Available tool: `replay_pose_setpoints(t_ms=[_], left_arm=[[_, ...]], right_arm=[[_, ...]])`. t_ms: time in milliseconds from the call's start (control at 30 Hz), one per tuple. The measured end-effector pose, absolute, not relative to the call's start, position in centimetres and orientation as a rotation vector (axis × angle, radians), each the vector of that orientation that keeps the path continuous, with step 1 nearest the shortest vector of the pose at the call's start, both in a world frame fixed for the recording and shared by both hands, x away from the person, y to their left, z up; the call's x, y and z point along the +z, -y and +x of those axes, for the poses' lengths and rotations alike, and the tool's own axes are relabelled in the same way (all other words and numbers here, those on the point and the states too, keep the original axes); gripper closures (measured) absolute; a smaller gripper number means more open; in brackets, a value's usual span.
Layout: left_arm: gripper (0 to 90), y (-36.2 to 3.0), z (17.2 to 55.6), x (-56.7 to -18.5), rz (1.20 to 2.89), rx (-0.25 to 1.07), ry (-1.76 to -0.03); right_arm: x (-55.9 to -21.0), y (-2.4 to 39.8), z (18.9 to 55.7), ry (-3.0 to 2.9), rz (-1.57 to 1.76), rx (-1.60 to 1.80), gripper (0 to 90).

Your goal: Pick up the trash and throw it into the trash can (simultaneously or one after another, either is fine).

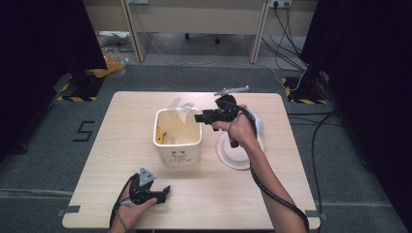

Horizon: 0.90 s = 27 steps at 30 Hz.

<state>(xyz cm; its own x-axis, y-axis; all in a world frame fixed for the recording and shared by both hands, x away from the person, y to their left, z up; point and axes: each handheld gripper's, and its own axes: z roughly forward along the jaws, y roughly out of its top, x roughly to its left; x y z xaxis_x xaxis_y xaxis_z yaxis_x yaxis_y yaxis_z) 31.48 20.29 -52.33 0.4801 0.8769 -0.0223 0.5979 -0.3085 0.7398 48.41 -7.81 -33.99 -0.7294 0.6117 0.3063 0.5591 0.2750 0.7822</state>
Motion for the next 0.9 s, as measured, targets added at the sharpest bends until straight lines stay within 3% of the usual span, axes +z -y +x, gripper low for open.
replay_pose_setpoints(t_ms=[333,633,900], left_arm=[[12.6,-20.3,31.5,-52.3,2.032,0.511,-1.215],[12.6,-20.3,31.5,-52.3,2.034,0.510,-1.213],[12.7,-20.3,31.5,-52.3,2.032,0.509,-1.212]], right_arm=[[-34.8,6.4,51.0,-2.406,1.247,1.446,46.3],[-37.0,3.4,51.6,-2.547,1.232,1.345,65.5],[-38.6,1.1,51.1,-2.667,1.175,1.228,69.9]])
